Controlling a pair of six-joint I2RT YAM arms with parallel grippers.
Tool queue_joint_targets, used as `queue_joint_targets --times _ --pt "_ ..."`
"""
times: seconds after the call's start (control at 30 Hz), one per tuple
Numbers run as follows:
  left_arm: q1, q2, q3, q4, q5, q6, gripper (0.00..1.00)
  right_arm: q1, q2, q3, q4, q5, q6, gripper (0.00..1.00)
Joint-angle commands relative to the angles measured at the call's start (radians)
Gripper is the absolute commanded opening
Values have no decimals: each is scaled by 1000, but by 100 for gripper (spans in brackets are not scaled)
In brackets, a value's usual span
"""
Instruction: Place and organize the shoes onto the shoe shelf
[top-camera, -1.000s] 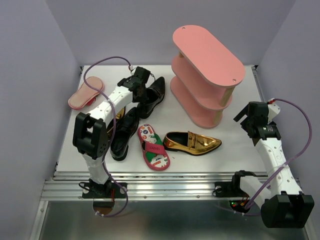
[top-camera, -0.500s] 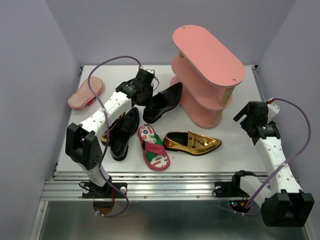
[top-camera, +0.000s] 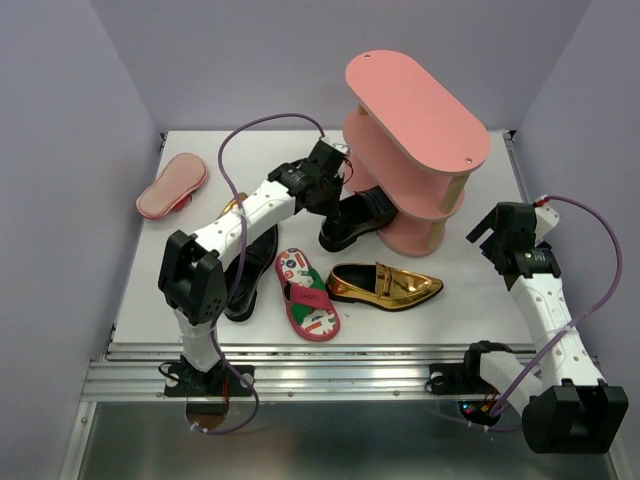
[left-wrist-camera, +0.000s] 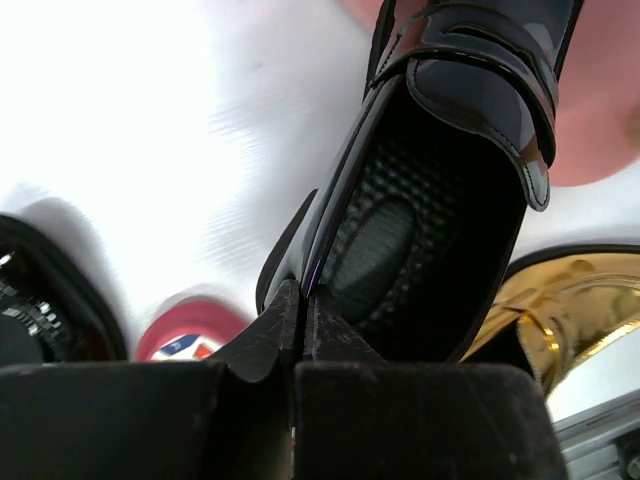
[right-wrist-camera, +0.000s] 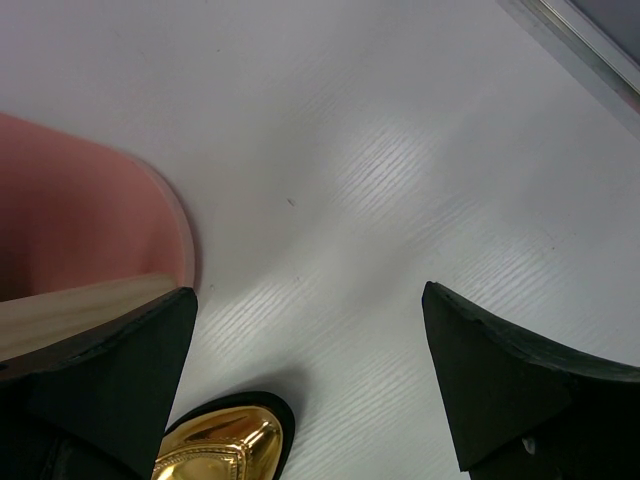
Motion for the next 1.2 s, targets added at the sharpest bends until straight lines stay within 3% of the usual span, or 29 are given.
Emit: queue_joint_targets --times 0.0,0.43,1.17 --pt "-34 -6 99 160 42 -38 0 -2 -7 28 44 1 -15 100" --pt "-91 124 244 237 42 -67 0 -2 -19 25 34 -2 -15 100" --pt "-110 230 237 359 42 -81 0 -2 -42 13 27 -6 -12 100"
